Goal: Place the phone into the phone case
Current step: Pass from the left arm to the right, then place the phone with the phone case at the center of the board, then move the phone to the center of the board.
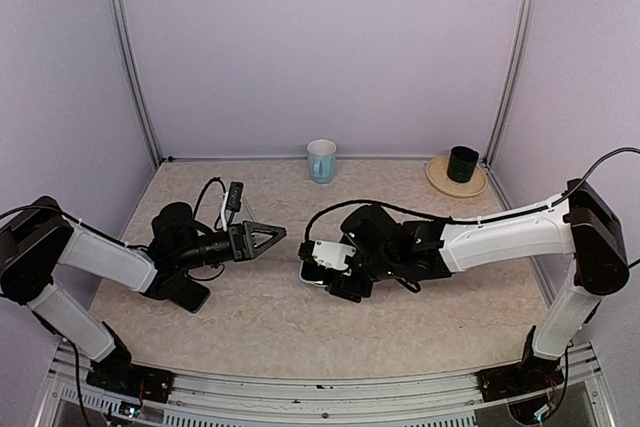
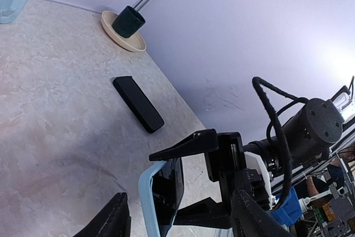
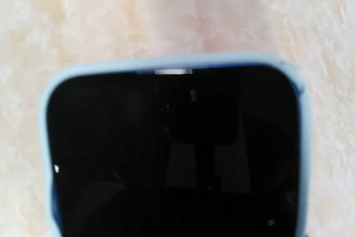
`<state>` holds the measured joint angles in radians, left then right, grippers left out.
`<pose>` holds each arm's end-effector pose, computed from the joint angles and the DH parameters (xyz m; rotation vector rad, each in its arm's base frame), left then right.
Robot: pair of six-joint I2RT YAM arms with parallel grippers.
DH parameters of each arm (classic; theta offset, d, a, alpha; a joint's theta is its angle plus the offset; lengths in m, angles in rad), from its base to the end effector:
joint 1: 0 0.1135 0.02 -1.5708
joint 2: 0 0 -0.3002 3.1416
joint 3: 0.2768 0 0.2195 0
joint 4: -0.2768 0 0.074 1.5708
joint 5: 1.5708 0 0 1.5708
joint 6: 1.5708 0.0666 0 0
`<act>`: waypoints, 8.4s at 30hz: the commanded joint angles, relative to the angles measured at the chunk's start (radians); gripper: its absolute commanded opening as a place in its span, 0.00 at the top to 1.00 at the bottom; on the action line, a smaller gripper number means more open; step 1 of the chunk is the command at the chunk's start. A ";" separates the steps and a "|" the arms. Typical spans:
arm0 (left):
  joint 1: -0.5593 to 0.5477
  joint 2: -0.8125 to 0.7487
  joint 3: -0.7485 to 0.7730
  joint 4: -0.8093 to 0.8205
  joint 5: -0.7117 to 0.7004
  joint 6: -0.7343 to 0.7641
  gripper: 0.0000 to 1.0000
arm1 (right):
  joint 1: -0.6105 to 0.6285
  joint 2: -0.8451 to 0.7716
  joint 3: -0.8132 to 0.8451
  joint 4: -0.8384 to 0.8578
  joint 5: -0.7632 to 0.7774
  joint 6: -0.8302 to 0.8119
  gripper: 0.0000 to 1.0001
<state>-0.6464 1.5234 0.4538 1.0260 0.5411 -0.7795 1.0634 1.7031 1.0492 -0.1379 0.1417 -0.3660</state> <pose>0.2115 -0.2025 0.2513 0.3531 1.8068 -1.4874 0.1841 0.3118 0.2307 -1.4936 1.8261 0.1734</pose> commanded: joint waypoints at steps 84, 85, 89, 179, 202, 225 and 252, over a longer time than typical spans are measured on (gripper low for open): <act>0.011 -0.073 -0.145 0.063 -0.190 -0.004 0.01 | -0.160 0.494 0.503 -0.175 0.403 1.272 0.37; 0.012 -0.073 -0.146 0.064 -0.190 -0.004 0.01 | -0.161 0.496 0.503 -0.176 0.399 1.274 0.37; 0.013 -0.071 -0.147 0.065 -0.190 -0.006 0.01 | -0.163 0.501 0.504 -0.177 0.395 1.274 0.34; 0.225 -0.499 -0.104 -1.061 -1.057 -0.322 0.01 | 0.012 0.264 0.282 0.301 -0.124 0.419 0.00; 0.382 -0.280 -0.020 -1.149 -0.939 -0.294 0.01 | 0.012 0.250 0.253 0.308 -0.089 0.427 0.00; 0.374 -0.227 -0.095 -1.072 -0.674 -0.287 0.01 | 0.011 0.225 0.253 0.292 -0.084 0.384 0.00; 0.233 -0.412 -0.089 -1.166 -0.764 -0.399 0.01 | 0.228 0.461 0.509 0.165 -0.071 0.306 0.00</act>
<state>-0.4274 1.1450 0.3687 -0.0834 -0.1993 -1.1706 1.2758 2.1075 1.4837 0.0696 0.0410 -0.1013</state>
